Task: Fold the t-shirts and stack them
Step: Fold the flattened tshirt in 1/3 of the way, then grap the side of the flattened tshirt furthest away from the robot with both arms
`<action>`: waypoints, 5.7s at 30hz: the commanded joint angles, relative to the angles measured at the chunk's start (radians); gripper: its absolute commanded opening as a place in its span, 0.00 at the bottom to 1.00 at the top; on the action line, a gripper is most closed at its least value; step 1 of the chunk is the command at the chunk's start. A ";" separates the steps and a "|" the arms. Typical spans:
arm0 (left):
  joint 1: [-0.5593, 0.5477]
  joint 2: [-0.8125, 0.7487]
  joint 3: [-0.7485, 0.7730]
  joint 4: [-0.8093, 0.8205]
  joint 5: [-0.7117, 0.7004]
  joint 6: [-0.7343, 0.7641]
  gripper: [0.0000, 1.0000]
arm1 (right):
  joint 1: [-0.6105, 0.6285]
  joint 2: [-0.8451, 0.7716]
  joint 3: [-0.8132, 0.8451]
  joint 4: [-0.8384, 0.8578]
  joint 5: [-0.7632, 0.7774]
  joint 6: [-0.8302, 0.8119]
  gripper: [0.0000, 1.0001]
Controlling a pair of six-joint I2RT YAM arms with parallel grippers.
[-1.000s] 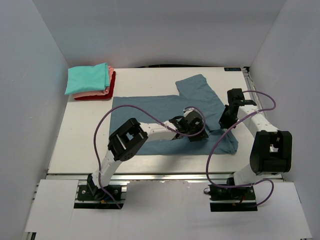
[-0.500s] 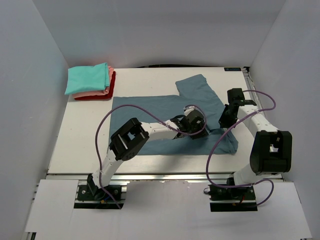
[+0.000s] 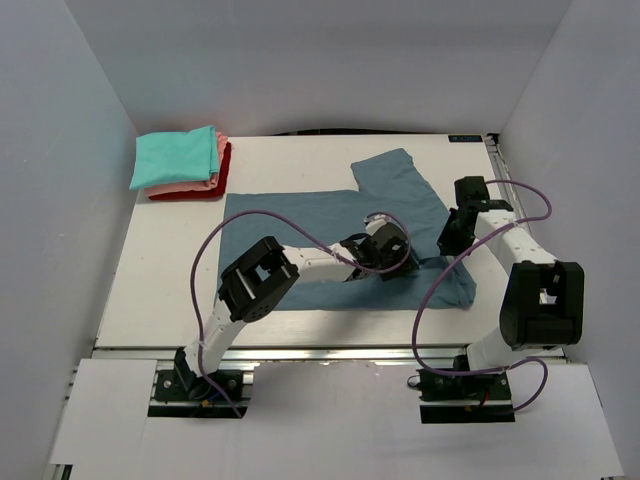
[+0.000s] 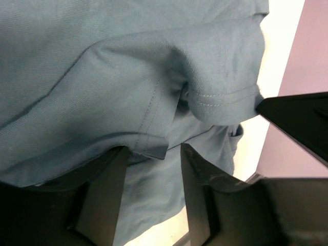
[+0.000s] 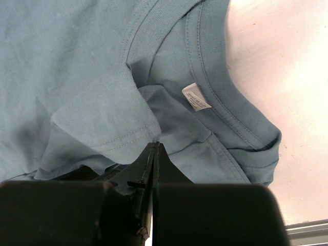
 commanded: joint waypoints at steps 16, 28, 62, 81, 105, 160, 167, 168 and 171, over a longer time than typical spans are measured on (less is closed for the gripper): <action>0.011 -0.055 -0.097 -0.028 -0.051 -0.219 0.50 | -0.001 -0.019 0.014 0.022 -0.017 -0.013 0.00; 0.017 -0.049 -0.061 -0.057 -0.048 -0.233 0.00 | -0.001 -0.030 0.008 0.036 -0.036 -0.019 0.00; 0.060 -0.282 -0.153 -0.252 -0.008 -0.010 0.00 | -0.012 -0.153 -0.152 0.004 0.092 -0.013 0.00; 0.060 -0.236 -0.194 -0.281 0.058 0.013 0.19 | -0.018 -0.076 -0.259 0.004 0.087 -0.004 0.00; 0.066 -0.288 -0.071 -0.192 0.105 0.051 0.00 | -0.016 -0.191 -0.041 0.052 -0.117 -0.056 0.00; 0.695 -0.293 0.309 -0.612 -0.385 0.763 0.50 | 0.005 0.445 0.825 0.243 -0.293 -0.271 0.26; 0.778 -0.140 0.380 -0.585 -0.280 0.775 0.56 | 0.010 0.669 1.086 0.223 -0.347 -0.288 0.65; 0.789 -0.133 0.374 -0.579 -0.263 0.777 0.57 | 0.011 0.723 1.141 0.236 -0.364 -0.289 0.66; 0.806 -0.115 0.344 -0.553 -0.249 0.786 0.57 | 0.010 0.832 1.241 0.236 -0.368 -0.297 0.70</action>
